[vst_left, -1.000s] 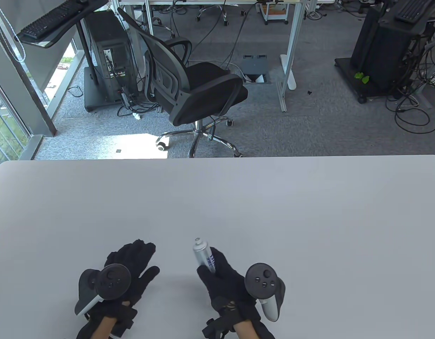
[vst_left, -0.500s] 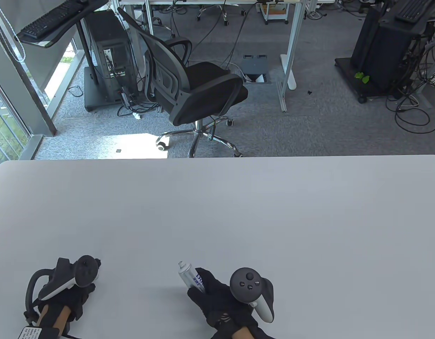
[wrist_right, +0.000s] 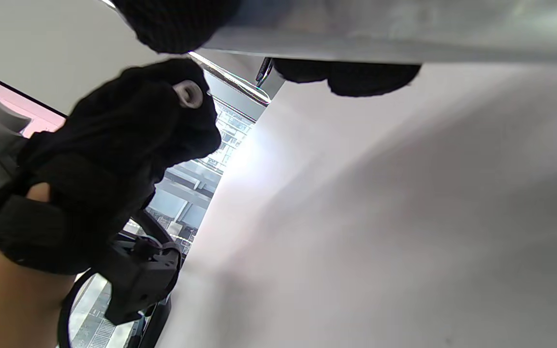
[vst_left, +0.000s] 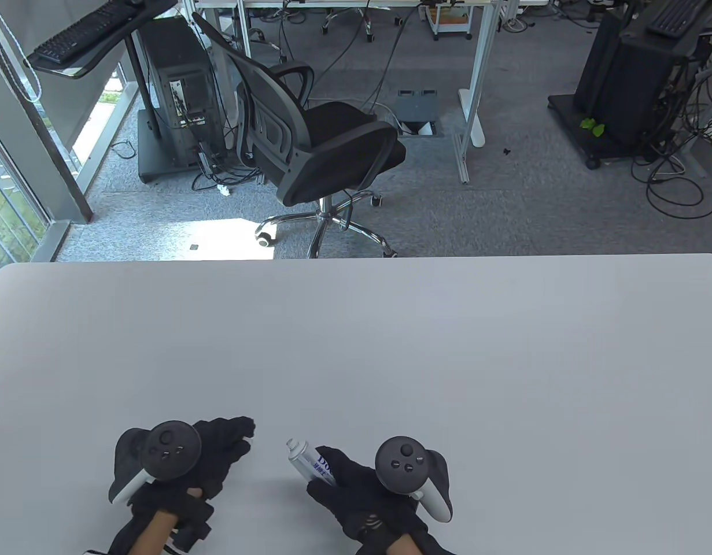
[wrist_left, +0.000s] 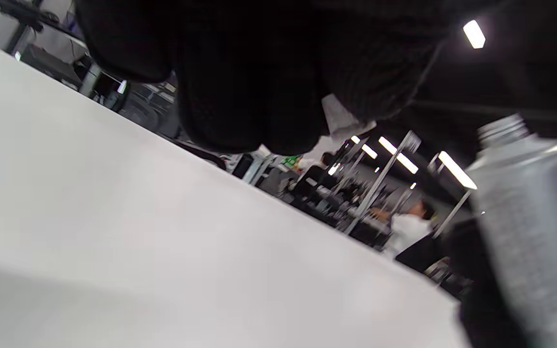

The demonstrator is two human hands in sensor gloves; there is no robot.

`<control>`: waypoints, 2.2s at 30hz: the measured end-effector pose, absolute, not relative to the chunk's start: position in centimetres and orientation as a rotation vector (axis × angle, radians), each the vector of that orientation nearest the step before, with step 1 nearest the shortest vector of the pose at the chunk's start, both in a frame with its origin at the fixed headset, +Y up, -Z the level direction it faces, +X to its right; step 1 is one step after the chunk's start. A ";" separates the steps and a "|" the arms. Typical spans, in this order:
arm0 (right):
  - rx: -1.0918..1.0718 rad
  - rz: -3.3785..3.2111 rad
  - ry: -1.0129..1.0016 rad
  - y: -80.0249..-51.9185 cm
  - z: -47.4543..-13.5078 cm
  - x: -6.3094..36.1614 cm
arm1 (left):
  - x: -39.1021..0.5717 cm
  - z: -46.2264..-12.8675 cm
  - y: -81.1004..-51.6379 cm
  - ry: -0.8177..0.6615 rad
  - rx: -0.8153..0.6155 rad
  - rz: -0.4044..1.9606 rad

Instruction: Screw tube cap onto toothpaste tube (Screw with left hand)

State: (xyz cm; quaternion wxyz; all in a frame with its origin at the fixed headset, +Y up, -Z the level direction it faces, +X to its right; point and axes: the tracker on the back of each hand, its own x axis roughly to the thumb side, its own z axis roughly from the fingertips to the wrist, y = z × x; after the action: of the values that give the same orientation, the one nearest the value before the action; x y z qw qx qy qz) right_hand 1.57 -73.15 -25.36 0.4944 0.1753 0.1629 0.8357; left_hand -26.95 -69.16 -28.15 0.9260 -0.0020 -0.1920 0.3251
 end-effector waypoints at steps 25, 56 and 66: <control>0.520 2.110 0.597 -74.1 -25.3 0.1 | -25.5 -26.3 -71.1 -0.576 -0.058 0.873; 0.512 2.137 0.574 -74.4 -25.4 0.1 | -26.3 -26.6 -71.7 -0.463 -0.084 0.855; 0.503 2.146 0.581 -74.5 -25.5 0.1 | -25.9 -26.6 -71.6 -0.501 -0.095 0.793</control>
State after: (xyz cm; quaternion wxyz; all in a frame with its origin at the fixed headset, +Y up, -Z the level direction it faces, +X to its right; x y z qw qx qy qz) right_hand 0.14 -74.52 -25.48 0.4179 0.2005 0.2316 0.8553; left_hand -25.90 -71.55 -26.56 0.8910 -0.0460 -0.2413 0.3819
